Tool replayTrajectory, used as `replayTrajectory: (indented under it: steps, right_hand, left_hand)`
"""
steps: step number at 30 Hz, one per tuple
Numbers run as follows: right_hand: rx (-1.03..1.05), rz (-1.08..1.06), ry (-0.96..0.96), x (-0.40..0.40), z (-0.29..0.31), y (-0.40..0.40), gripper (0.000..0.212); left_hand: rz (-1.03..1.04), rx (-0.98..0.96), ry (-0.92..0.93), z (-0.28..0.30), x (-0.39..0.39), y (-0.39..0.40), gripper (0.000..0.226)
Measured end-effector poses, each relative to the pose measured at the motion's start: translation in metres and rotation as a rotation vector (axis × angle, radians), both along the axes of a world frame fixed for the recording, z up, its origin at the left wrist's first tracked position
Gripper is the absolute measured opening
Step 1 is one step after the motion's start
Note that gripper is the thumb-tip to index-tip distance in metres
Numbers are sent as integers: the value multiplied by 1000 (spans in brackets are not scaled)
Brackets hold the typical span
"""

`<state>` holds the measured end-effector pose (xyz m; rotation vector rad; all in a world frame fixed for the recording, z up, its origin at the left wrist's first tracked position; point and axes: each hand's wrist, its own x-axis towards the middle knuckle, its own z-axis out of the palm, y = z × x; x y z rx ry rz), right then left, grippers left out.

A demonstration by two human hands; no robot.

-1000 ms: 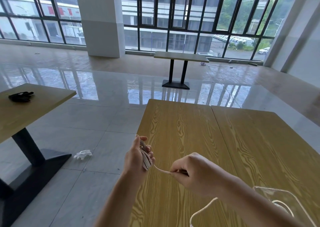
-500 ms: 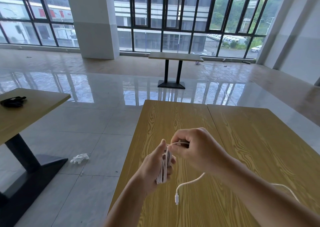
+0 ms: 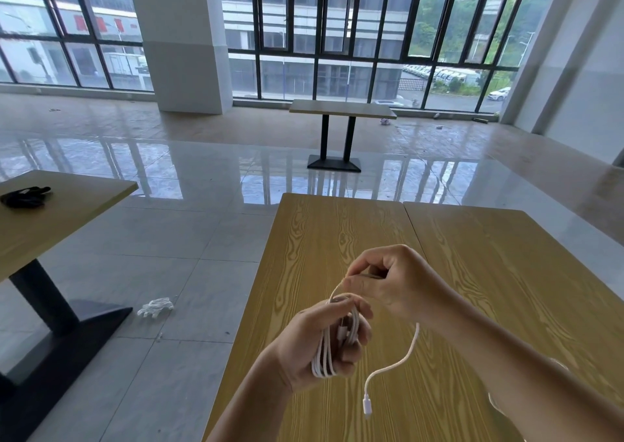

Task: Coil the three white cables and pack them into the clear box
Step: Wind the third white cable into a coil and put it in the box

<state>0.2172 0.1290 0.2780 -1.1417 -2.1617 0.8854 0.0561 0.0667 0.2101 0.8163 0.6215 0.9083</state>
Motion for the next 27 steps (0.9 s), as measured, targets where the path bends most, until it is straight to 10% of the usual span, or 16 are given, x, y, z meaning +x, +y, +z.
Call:
replayTrajectory:
  steps: [8, 27]
  right_hand:
    - [134, -183, -58, 22, -8, 15, 13]
    - [10, 134, -349, -15, -35, -24, 21]
  left_hand:
    - [374, -60, -163, -4, -10, 7, 28]
    - [770, -222, -340, -13, -12, 27, 24]
